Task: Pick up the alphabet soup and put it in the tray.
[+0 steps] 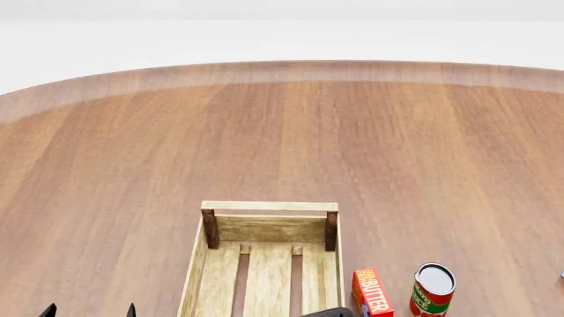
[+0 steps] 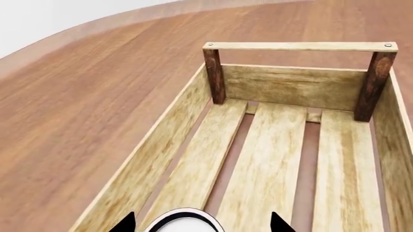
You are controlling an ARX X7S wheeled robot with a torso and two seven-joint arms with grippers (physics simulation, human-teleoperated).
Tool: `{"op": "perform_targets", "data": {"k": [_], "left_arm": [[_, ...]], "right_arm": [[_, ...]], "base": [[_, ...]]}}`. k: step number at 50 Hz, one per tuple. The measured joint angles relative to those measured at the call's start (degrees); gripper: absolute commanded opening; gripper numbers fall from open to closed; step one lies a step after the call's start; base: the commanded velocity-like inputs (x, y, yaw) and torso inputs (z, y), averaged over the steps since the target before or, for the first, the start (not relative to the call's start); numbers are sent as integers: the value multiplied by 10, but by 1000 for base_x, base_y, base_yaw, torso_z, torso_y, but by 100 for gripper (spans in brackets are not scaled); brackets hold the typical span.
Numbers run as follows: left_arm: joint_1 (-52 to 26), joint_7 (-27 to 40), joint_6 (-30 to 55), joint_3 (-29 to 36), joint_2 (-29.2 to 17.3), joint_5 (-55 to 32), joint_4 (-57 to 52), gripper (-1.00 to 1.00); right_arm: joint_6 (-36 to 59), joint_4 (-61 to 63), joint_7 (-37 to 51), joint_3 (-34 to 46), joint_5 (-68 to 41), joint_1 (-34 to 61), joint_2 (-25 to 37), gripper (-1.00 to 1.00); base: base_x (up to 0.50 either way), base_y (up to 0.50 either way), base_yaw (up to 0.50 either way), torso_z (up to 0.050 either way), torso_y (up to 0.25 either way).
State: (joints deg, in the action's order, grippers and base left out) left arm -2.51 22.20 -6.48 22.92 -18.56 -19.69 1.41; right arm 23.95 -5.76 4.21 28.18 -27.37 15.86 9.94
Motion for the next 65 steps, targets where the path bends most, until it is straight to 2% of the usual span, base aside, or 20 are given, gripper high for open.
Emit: {"op": "perform_targets", "data": {"k": [65], "left_arm": [[11, 16, 1, 0, -15, -8, -38, 100]], "right_arm": [[38, 281, 91, -42, -45, -58, 87, 100]], "base": [[0, 0, 0, 0, 0]]}}
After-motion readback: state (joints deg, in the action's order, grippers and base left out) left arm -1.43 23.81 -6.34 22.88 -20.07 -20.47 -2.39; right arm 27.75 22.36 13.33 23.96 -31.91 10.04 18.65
